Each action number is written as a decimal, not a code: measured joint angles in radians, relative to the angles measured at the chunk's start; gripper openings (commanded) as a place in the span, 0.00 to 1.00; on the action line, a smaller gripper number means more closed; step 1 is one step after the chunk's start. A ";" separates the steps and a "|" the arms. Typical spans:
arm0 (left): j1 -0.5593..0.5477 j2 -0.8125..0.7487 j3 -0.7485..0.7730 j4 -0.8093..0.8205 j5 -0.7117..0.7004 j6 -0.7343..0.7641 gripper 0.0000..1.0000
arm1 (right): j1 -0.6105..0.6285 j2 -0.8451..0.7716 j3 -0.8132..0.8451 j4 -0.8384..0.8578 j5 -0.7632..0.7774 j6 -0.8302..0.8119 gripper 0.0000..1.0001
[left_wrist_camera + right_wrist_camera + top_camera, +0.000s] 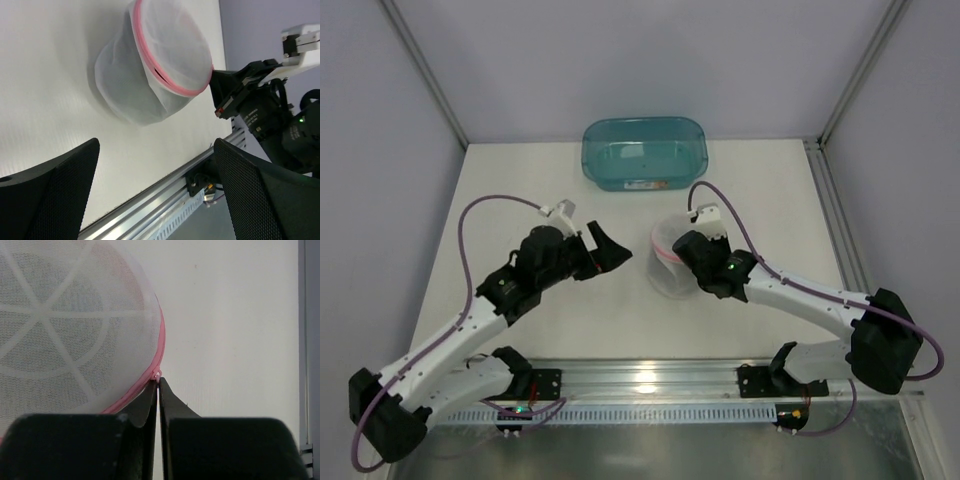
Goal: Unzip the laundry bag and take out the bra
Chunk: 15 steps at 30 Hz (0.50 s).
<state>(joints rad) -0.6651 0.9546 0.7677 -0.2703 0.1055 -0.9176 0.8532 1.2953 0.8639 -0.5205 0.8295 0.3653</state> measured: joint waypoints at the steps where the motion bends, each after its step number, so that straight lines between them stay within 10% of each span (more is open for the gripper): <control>1: 0.000 -0.039 -0.013 -0.006 -0.022 -0.014 0.98 | 0.000 0.002 0.000 0.002 0.010 -0.006 0.04; 3: 0.000 -0.126 -0.050 -0.017 -0.071 -0.043 0.98 | -0.002 0.006 0.000 0.005 0.022 -0.021 0.08; 6: 0.000 -0.203 -0.104 -0.043 -0.115 -0.076 0.98 | -0.005 0.018 0.000 0.005 0.028 -0.026 0.57; 9: 0.000 -0.219 -0.124 -0.071 -0.132 -0.098 0.98 | -0.006 0.020 0.002 -0.016 0.000 -0.037 0.73; 15: 0.000 -0.225 -0.136 -0.099 -0.136 -0.115 0.99 | 0.016 -0.121 0.003 -0.043 -0.213 -0.043 0.80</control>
<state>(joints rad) -0.6651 0.7292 0.6315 -0.3691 -0.0303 -1.0325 0.8696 1.1748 0.8665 -0.5636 0.6163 0.3222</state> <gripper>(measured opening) 0.985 0.798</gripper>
